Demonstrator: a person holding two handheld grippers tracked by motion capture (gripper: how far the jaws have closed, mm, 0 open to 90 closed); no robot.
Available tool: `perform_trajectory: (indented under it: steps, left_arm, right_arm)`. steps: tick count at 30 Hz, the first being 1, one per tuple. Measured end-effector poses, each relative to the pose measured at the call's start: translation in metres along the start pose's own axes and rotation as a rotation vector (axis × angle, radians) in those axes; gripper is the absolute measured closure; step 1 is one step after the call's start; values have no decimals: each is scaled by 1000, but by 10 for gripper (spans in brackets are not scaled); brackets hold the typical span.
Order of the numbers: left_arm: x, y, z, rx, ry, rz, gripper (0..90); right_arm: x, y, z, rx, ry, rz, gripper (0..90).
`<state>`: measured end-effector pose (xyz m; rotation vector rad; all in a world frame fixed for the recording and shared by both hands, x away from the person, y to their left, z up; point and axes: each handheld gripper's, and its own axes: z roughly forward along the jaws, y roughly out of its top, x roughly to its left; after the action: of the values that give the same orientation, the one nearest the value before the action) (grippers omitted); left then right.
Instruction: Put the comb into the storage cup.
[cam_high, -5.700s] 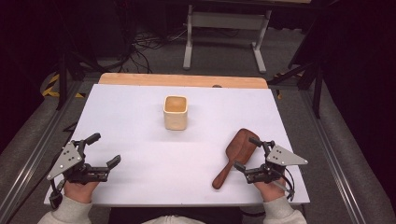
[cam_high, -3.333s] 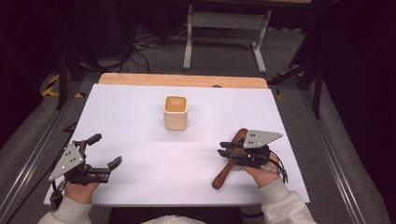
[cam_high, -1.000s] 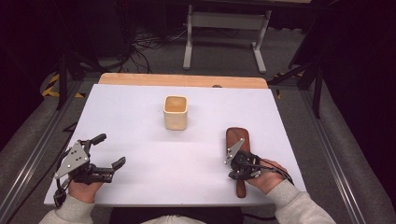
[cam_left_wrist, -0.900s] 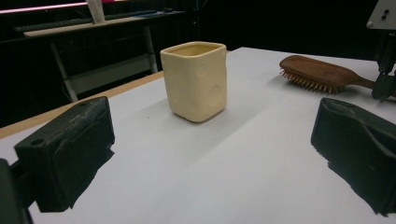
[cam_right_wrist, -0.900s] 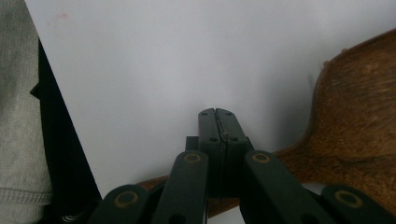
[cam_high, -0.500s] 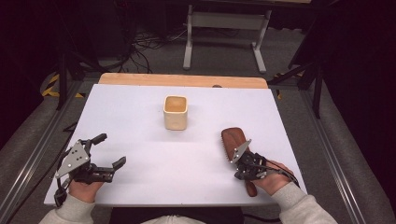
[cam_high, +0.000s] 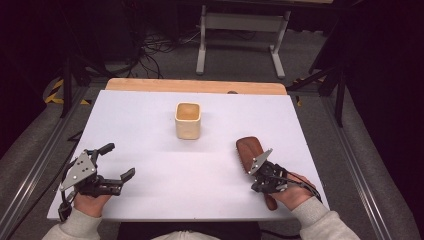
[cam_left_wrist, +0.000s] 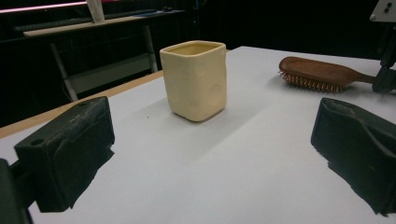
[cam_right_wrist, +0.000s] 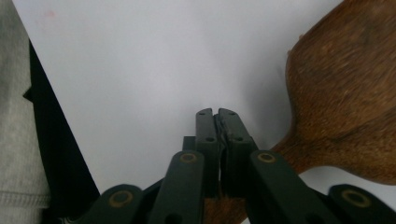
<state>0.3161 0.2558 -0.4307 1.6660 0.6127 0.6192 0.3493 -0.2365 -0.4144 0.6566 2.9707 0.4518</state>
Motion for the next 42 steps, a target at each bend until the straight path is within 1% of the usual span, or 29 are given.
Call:
perform_trajectory:
  steps: [1,2,3,4,5,6,7,10,11,12,14,16,17,18,19,21,22,23,24,26,27,29,31,32,33,36,38,39,42]
  left_arm:
    - [0,0,0,-1,1,0,4]
    - [0,0,0,-1,1,1,4]
    - [0,0,0,-1,-2,4,4]
    - [0,0,0,-3,-2,1,4]
    - [0,0,0,-5,-2,0,4]
    - [0,0,0,-5,-2,0,4]
    - [0,0,0,-5,-3,-2,4]
    - [0,0,0,-7,-2,-1,4]
    - [0,0,0,-7,-1,-1,4]
    - [0,0,-1,-5,1,-1,4]
    - [0,0,-1,-5,0,0,4]
    - [0,0,-1,-6,0,-3,4]
    - [0,0,-1,-9,-1,-3,4]
    - [0,0,-1,-9,-1,-3,4]
    - [0,0,0,-9,-3,-2,4]
    - [0,0,0,-4,-4,1,4]
    - [0,0,0,-4,-4,1,4]
    - [0,0,0,-4,-9,-1,4]
    - [0,0,0,-5,-6,1,4]
    - [0,0,0,-3,-7,3,4]
    - [0,0,0,-2,-9,1,4]
    - [0,0,0,-6,-7,-4,4]
    - [0,0,0,-3,-9,-3,4]
    - [0,0,0,-4,-9,-1,4]
    - [0,0,0,-2,-8,1,4]
    - [0,0,0,-6,-8,0,4]
    - [0,0,0,-7,-7,-4,4]
    - [0,0,0,-10,-7,-5,4]
    - [0,0,0,-10,-5,-4,4]
  right_arm:
    - [1,2,-3,-13,-6,6,823]
    - [1,2,-3,-13,-6,6,823]
    - [2,3,-5,-23,-4,17,788]
    - [2,4,-8,-37,-5,32,719]
    - [3,5,-12,-61,-4,61,631]
    - [3,6,-13,-70,-6,67,584]
    - [4,7,-15,-82,-15,74,516]
    - [5,8,-20,-120,-56,117,269]
    - [6,9,-21,-131,-88,138,164]
    - [6,9,-22,-138,-105,152,120]
    - [5,9,-23,-148,-119,200,45]
    - [4,7,-23,-157,-125,231,26]
    - [2,6,-23,-156,-125,256,12]
    - [2,6,-23,-156,-125,256,12]
    - [-1,3,-22,-147,-145,294,7]
    - [-5,0,-22,-136,-152,328,3]
    - [-5,0,-22,-136,-152,328,3]
    - [-7,-2,-21,-133,-152,351,2]
    - [-12,-5,-21,-136,-162,386,2]
    - [-17,-7,-20,-116,-155,436,3]
    - [-19,-8,-19,-103,-157,452,5]
    - [-21,-10,-16,-80,-138,489,15]
    - [-22,-11,-14,-69,-135,513,41]
    - [-22,-11,-12,-52,-141,521,49]
    - [-23,-12,-10,-55,-134,547,79]
    - [-24,-13,-8,-62,-131,557,140]
    - [-23,-13,-5,-56,-142,564,190]
    - [-23,-13,-4,-59,-140,567,234]
    - [-24,-15,-1,-57,-123,588,307]
